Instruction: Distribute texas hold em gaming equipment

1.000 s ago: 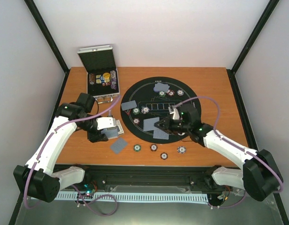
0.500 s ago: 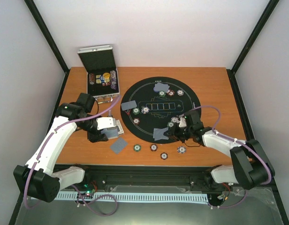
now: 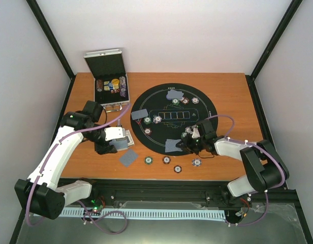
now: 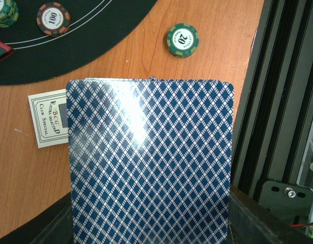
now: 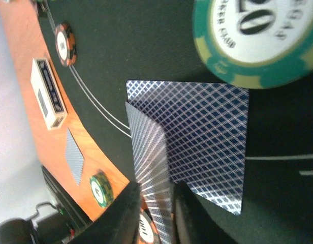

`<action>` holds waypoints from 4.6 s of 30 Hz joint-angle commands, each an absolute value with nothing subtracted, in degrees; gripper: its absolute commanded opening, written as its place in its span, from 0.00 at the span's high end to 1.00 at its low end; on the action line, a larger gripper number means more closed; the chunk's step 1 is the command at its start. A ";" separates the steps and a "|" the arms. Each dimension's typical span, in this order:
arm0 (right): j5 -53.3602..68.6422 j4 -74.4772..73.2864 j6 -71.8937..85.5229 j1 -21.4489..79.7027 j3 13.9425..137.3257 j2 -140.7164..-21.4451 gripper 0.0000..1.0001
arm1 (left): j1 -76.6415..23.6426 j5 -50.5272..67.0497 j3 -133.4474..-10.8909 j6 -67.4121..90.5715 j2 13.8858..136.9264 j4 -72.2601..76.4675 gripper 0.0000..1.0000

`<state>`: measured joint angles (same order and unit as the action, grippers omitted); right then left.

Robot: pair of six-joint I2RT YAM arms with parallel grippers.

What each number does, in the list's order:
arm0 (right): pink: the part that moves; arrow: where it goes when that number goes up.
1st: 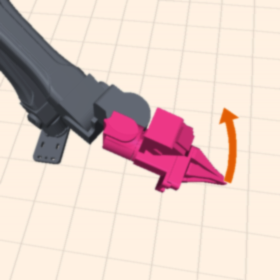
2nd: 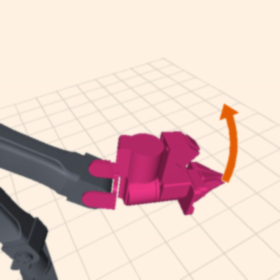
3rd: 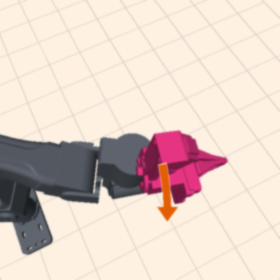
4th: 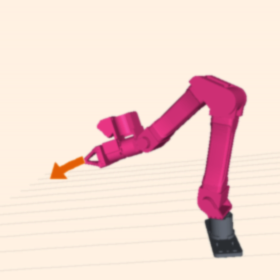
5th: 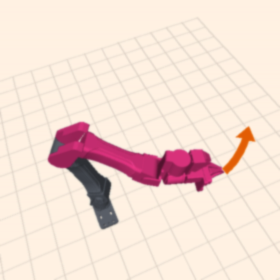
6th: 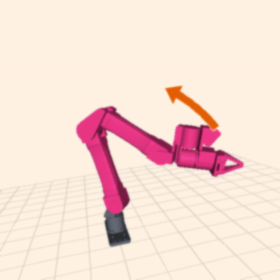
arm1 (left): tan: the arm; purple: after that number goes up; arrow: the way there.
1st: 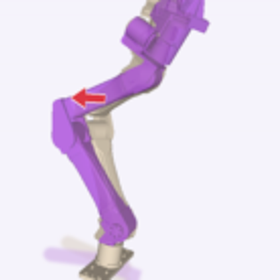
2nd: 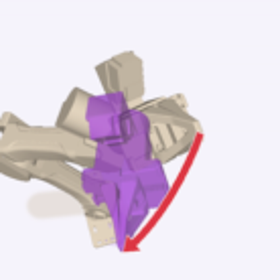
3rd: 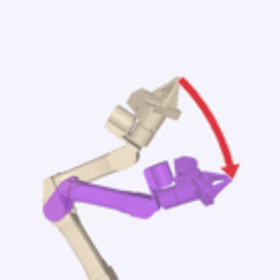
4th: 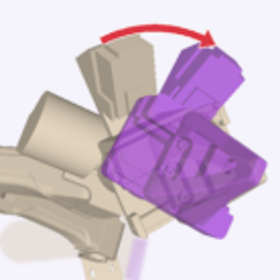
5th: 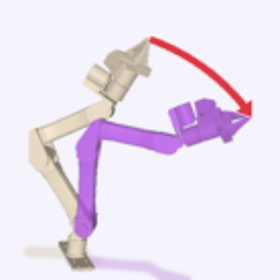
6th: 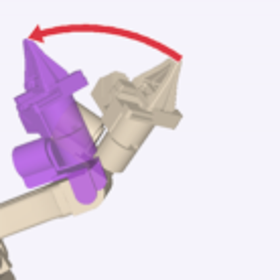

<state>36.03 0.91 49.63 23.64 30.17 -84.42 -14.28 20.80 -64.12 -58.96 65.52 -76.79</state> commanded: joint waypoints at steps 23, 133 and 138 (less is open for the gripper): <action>28.82 -2.06 56.26 46.38 47.95 -74.07 0.21 | -14.24 23.12 -65.74 -59.42 66.02 -77.34 0.99; -38.53 -16.75 -25.32 42.60 78.29 -105.11 0.97 | -14.24 20.15 -65.28 -57.83 65.91 -77.16 0.99; -36.85 -7.12 -34.97 42.71 75.51 -108.64 0.97 | -14.29 20.18 -65.39 -57.75 65.76 -77.05 0.99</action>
<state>-34.02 -17.96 -23.05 42.59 76.73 -105.93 -14.26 19.51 -63.86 -58.63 65.52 -77.32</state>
